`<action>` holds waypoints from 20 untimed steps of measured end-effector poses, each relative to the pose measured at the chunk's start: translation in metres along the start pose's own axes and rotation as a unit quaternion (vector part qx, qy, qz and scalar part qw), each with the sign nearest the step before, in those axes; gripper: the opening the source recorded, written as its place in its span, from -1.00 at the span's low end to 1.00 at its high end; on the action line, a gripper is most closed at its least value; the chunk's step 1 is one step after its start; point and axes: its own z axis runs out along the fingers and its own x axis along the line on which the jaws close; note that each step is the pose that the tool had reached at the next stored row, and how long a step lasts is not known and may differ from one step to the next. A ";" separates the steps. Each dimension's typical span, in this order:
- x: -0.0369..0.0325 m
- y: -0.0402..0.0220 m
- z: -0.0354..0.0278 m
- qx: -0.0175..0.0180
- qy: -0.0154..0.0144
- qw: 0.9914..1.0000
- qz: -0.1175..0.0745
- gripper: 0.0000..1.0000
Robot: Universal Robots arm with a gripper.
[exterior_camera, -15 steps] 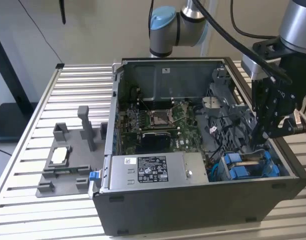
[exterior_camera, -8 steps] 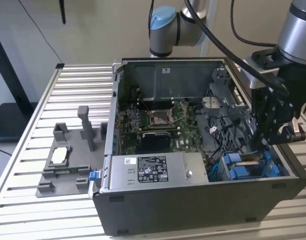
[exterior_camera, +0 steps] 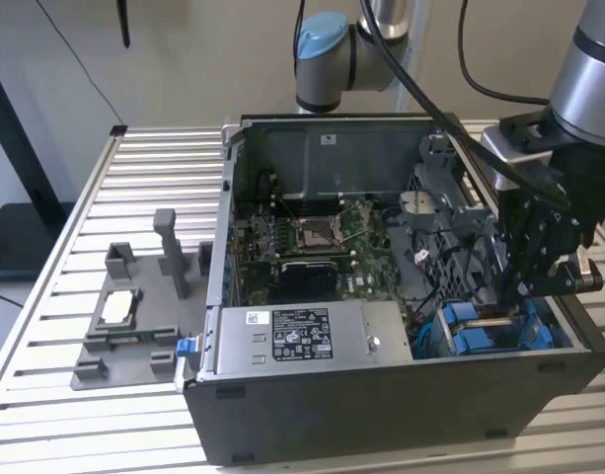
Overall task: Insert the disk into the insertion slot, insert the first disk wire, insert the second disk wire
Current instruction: 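Insert the first disk wire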
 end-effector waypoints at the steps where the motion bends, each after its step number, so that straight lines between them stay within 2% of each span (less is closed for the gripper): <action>1: 0.0000 -0.0003 0.0006 0.000 -0.002 1.000 0.001 -0.61; 3: 0.0000 -0.0008 0.0018 0.000 -0.005 1.000 0.004 -0.61; 5: 0.0000 -0.0012 0.0028 0.000 -0.006 1.000 0.007 -0.61; 12: 0.0001 -0.0020 0.0047 0.000 -0.006 1.000 0.015 -0.61; 20: 0.0013 -0.0020 0.0051 0.000 -0.006 1.000 0.016 -0.61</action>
